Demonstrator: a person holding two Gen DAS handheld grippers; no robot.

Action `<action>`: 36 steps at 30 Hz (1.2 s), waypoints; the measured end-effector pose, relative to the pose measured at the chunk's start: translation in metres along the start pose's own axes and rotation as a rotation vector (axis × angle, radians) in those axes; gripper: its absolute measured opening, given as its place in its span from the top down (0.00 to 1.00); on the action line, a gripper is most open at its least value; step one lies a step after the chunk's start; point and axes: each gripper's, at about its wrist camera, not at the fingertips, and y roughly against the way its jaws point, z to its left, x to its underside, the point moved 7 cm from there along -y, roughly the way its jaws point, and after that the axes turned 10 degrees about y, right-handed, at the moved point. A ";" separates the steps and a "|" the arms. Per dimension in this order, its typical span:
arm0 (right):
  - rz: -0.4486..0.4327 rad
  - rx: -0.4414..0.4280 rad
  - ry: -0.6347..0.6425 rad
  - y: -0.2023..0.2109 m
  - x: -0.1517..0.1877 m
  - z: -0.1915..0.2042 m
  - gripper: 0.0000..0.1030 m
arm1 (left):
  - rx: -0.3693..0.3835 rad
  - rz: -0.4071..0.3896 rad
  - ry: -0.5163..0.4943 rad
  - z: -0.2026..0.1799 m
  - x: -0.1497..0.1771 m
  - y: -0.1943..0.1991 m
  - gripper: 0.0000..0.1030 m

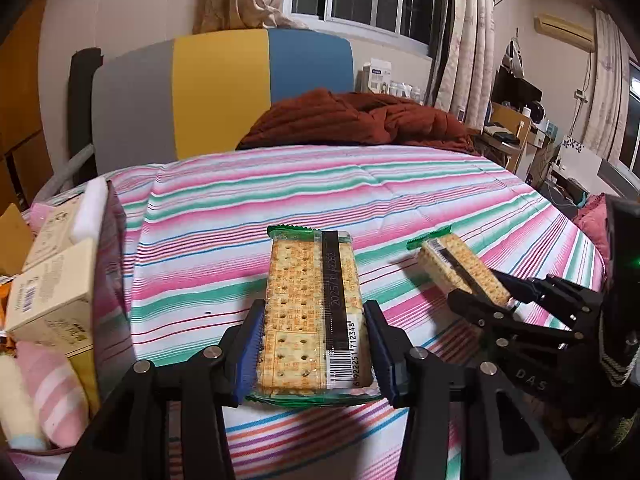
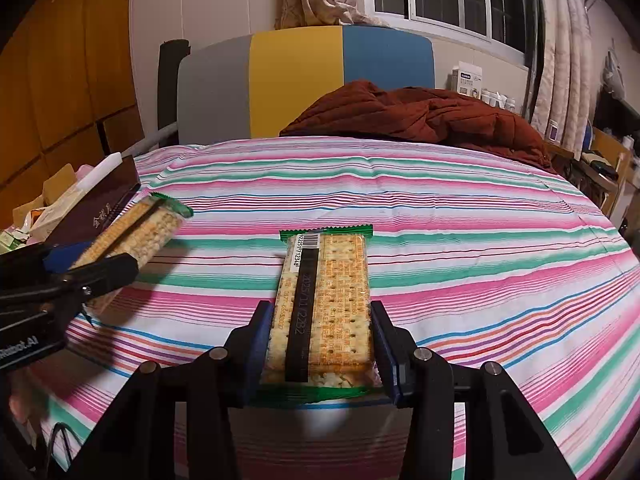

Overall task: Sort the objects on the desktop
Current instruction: 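Hold the cracker pack in the left tool while the right tool grasps another cracker pack, then carry both cracker packs over the gold tray and lower them in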

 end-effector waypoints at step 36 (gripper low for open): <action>-0.183 -0.307 0.178 0.016 -0.132 0.178 0.53 | -0.298 -0.232 0.261 0.166 -0.033 0.109 0.53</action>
